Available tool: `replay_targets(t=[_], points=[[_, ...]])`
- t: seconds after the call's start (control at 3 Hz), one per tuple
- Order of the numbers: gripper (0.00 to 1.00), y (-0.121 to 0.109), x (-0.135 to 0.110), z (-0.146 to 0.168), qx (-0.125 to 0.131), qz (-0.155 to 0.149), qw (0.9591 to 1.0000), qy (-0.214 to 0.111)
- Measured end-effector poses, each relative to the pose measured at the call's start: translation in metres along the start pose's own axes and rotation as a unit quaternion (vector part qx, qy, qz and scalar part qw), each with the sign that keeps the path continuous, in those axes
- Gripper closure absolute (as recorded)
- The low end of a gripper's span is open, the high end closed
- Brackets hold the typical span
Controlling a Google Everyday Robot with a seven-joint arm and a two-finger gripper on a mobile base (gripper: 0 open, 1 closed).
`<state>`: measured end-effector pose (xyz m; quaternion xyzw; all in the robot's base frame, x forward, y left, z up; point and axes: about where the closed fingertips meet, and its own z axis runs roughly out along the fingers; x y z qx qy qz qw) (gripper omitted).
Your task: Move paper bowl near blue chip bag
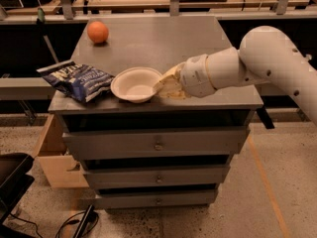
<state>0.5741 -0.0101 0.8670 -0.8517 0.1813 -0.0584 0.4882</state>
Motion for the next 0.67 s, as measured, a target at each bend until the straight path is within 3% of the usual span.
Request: replay_targets(t=[0.33,0.67], points=[[0.12,-0.0003,-0.0012,0.0019,0.000,-0.001,1.0000,-0.002],[0.00,-0.0005,-0.0022,0.0036,-0.001,-0.001,1.0000,-0.004]])
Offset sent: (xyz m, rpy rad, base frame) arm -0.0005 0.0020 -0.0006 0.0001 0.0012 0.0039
